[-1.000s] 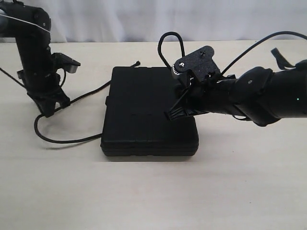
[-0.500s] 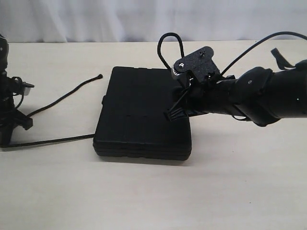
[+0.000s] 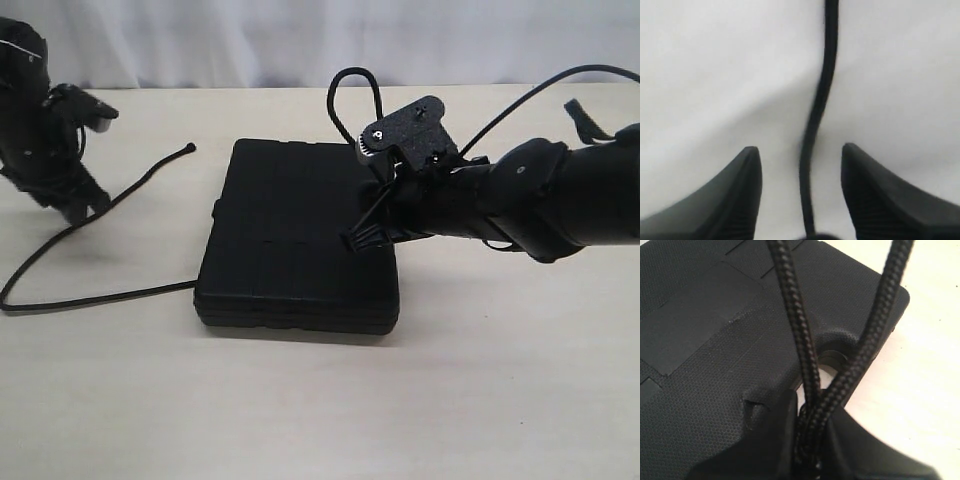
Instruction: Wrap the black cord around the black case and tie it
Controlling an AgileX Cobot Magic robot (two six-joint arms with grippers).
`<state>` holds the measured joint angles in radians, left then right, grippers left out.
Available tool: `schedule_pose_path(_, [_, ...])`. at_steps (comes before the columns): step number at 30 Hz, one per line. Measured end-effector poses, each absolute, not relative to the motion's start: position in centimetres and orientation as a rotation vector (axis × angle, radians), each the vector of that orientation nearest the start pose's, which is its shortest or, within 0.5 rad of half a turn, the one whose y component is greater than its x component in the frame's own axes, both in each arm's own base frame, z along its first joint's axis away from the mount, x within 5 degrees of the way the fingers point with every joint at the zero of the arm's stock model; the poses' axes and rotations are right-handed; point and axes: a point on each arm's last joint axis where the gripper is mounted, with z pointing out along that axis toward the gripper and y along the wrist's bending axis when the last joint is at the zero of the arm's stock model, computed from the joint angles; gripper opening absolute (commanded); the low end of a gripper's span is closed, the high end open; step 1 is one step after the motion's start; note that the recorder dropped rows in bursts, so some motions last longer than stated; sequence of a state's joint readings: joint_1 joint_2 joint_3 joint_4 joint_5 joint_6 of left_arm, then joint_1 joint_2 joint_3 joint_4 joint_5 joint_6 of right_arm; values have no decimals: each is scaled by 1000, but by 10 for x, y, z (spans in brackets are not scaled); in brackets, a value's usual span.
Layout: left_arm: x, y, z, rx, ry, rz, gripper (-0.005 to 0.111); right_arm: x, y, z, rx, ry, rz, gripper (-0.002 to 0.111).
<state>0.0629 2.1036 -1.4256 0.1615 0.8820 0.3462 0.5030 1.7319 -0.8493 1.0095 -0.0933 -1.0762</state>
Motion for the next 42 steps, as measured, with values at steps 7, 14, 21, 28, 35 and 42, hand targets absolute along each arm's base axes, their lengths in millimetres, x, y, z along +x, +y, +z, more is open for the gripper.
schedule_pose_path(7, [438, 28, 134, 603, 2864, 203, 47, 303, 159, 171, -619, 2231, 127, 4])
schedule_pose_path(14, [472, 15, 131, 611, 2971, -73, 47, 306, 161, 171, -632, 2227, 130, 4])
schedule_pose_path(21, [479, 14, 107, 669, 3034, -125, 47, 309, 162, 163, -665, 2236, 106, 4])
schedule_pose_path(28, [484, 20, 106, 664, 3013, -11, 20, 310, 163, 165, -666, 2226, 104, 4])
schedule_pose_path(35, [480, 8, 120, 821, 2937, -205, 0, 308, 165, 163, -755, 2221, 106, 4])
schedule_pose_path(42, [445, -20, 220, 1132, 2601, -379, 0, 303, 172, 167, -1123, 2181, 276, 4])
